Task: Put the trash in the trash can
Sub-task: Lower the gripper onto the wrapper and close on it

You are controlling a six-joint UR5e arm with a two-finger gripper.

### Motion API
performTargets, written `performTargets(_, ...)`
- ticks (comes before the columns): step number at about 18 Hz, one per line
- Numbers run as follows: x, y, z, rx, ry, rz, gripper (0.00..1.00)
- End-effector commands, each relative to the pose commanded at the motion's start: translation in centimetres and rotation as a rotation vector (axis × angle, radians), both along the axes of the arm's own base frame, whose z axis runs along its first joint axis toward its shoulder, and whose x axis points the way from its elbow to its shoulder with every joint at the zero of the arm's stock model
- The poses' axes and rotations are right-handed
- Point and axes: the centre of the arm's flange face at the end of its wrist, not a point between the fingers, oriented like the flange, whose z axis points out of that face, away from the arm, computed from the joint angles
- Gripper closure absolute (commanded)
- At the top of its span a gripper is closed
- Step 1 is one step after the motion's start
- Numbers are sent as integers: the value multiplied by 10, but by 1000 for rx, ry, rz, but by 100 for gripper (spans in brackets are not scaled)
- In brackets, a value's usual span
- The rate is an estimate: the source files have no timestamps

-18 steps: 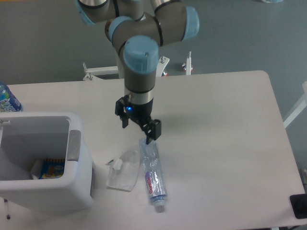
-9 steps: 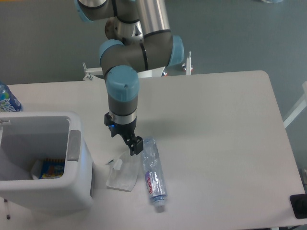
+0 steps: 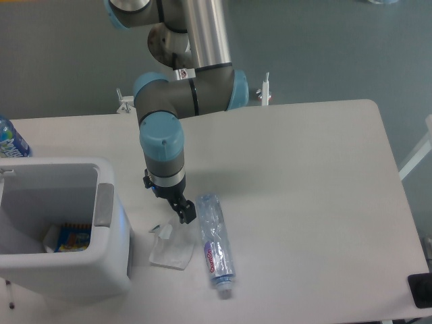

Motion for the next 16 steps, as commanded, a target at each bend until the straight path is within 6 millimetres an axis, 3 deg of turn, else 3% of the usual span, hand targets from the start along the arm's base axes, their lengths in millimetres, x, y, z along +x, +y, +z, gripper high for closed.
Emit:
performTargets(1, -1, 1, -1, 4, 5, 2, 0)
performTargets(3, -2, 2, 1, 14, 12, 5, 13)
performTargets(11, -4, 0, 3, 2, 35, 63, 100)
performTargets(16, -3, 1, 8, 8, 37, 65, 100)
